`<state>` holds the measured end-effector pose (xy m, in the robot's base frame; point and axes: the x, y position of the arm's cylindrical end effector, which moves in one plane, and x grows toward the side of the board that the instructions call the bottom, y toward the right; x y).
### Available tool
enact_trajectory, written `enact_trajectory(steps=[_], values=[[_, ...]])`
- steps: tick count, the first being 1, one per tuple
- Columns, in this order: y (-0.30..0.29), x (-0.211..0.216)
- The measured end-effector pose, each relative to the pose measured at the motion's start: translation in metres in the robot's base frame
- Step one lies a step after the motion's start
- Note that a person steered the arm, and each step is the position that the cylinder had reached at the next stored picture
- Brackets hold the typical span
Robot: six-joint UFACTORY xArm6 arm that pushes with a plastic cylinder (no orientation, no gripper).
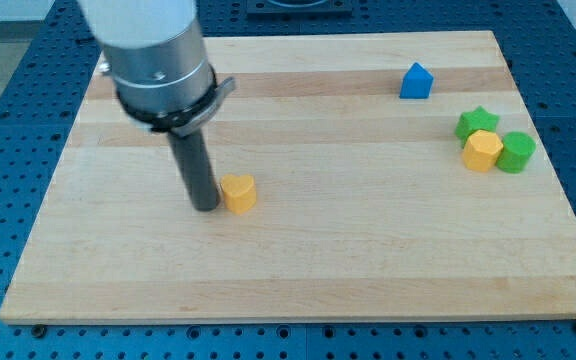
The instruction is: Push the yellow heart a bit to the right
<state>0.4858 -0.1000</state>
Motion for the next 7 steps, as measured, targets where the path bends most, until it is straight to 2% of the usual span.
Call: enact_trajectory(steps=[2, 3, 5, 7], values=[[0.066, -0.036], [0.060, -0.036], [0.007, -0.017], [0.038, -0.002]])
